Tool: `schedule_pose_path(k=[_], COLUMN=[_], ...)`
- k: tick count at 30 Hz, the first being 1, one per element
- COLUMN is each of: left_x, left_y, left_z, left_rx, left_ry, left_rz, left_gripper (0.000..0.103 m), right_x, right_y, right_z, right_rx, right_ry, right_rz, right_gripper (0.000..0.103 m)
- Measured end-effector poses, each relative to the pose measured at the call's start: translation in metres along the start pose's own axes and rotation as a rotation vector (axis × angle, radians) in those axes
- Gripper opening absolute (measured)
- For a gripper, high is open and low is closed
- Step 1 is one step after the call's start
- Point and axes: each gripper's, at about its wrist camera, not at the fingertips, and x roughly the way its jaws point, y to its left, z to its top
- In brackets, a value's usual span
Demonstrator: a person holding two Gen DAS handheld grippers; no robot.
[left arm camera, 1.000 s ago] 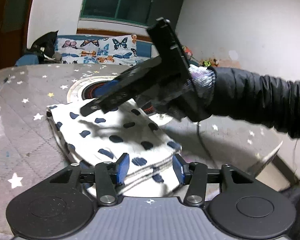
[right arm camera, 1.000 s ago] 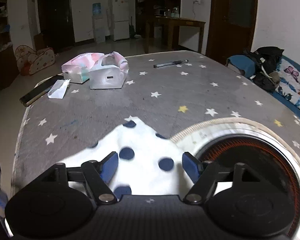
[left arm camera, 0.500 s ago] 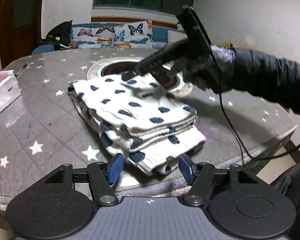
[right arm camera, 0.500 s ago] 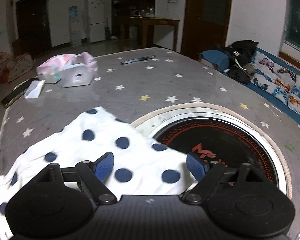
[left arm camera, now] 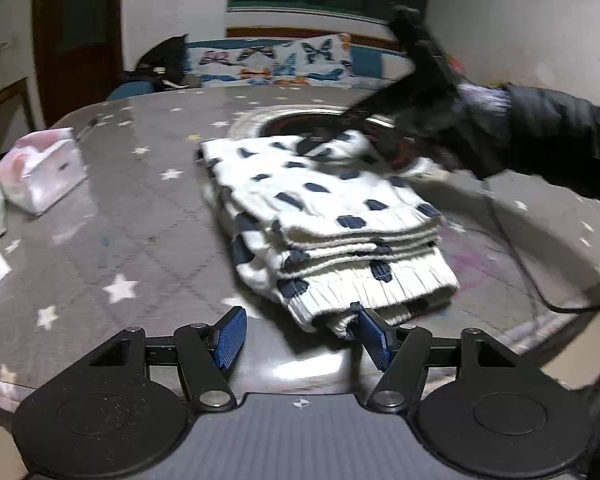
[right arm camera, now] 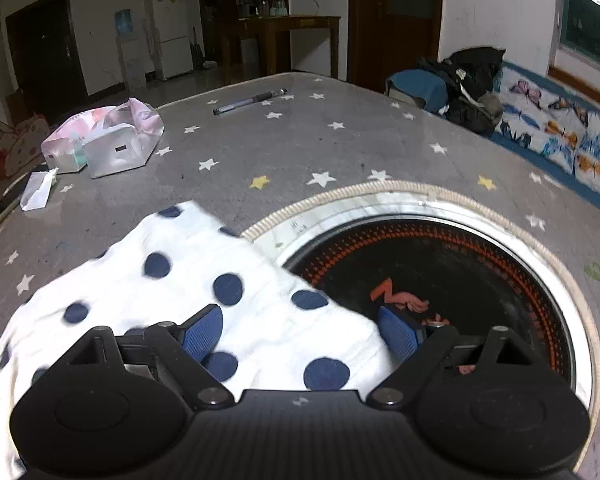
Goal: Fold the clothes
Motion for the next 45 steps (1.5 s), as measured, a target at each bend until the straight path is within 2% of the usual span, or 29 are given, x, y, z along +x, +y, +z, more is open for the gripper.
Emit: schedule_pose_path(k=[7,15,23,31,37,42,45], left_x=[0.011,0.028,0.059,0.075,0.064,0.054,0.049], left_y=[0.034,0.061,0.092,0.107,0.111,0.108,0.105], left_z=[0.01,0.031,0.061,0.078,0.07,0.067,0.067], left_rx=[-0.072,-0.089,-0.101,-0.14,-0.222,-0.277,-0.291], left_ry=[-0.011,-0.019,-0.016,-0.017,-0.033,-0.055,-0.069], left_rz=[0.107,0.166,0.185,0.182,0.166,0.146,0.139], left_gripper=[0.066,0.066,0.067,0.067,0.067,0.067,0.067], right_x=[-0.011,-0.027,-0.045,-0.07,-0.072,-0.074,-0.067], right_y=[-0.007,-0.005,0.002,0.03,0.076,0.114,0.128], right_z=[-0.009,-0.026,-0.038,-0.042,-0.033,-0.026,-0.024], right_rx=[-0.001,-0.027,-0.044,-0.154,-0.277,-0.378,-0.415], right_ry=[0.045,0.075,0.072,-0.002,-0.074,-0.133,-0.137], right_rz=[-0.04,-0.075,-0.084,-0.151,-0.071,-0.004,0.01], right_gripper=[0.087,0.088,0.088,0.088,0.085,0.071,0.067])
